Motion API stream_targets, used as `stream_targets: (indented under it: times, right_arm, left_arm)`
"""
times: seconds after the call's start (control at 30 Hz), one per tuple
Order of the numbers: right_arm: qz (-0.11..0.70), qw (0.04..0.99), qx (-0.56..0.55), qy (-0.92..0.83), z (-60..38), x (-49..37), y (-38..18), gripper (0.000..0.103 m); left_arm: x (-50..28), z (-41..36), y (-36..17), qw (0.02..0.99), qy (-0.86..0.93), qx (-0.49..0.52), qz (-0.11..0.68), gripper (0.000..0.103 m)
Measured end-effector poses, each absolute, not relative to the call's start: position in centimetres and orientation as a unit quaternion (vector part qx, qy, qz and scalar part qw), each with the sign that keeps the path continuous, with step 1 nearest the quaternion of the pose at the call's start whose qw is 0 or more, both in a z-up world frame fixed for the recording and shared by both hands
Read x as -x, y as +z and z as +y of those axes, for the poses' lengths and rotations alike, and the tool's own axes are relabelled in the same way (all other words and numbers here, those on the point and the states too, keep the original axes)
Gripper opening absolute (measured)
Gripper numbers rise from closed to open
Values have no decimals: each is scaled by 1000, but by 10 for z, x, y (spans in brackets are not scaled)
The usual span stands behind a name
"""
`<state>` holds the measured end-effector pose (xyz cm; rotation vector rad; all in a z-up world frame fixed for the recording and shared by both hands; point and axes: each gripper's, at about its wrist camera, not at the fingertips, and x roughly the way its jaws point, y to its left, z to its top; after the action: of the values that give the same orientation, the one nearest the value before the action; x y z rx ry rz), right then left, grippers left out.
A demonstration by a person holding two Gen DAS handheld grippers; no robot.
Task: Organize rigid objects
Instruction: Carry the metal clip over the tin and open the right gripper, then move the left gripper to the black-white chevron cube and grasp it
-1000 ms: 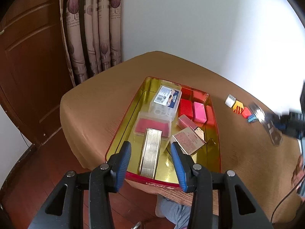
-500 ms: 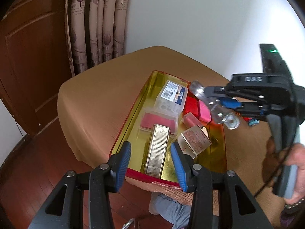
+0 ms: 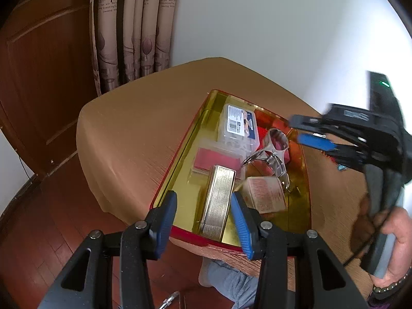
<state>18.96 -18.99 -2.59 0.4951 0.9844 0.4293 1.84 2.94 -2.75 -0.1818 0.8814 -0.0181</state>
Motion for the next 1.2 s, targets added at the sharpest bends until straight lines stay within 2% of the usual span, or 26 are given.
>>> stream_targets:
  times: [0.03, 0.1, 0.17, 0.37, 0.5, 0.57, 0.6, 0.7, 0.83, 0.93, 1.2]
  right_arm:
    - [450, 839, -237, 193, -204, -181, -24, 50]
    - [427, 859, -236, 154, -237, -162, -25, 56]
    - [409, 881, -218, 94, -278, -136, -36, 57]
    - [424, 895, -104, -91, -381, -82, -80, 59]
    - [424, 889, -43, -167, -429, -57, -98, 76]
    - [420, 887, -21, -189, -445, -48, -104, 78]
    - [421, 887, -27, -189, -453, -45, -106, 78]
    - [405, 895, -83, -167, -473, -36, -104, 88]
    - [395, 903, -88, -142, -471, -33, -102, 90]
    - [383, 911, -93, -123, -473, -25, -98, 95]
    - [361, 923, -110, -74, -466, -7, -87, 98]
  left_arm:
    - [-18, 28, -27, 901, -7, 84, 425, 44]
    - [-15, 25, -25, 903, -8, 80, 421, 44]
    - [-13, 20, -24, 906, -11, 72, 418, 44]
    - [-7, -1, -19, 911, -29, 37, 410, 44]
    - [-6, -26, -16, 905, -69, 24, 419, 44]
    - [-8, -42, -15, 900, -84, 19, 427, 44]
    - [-9, -52, -15, 898, -92, 18, 431, 44]
    - [-24, -84, -10, 884, -119, 32, 450, 44]
    - [-58, -133, 5, 870, -150, 68, 466, 44]
    - [-90, -172, 15, 869, -148, 64, 469, 47]
    - [-191, -226, -7, 835, -110, 135, 522, 49]
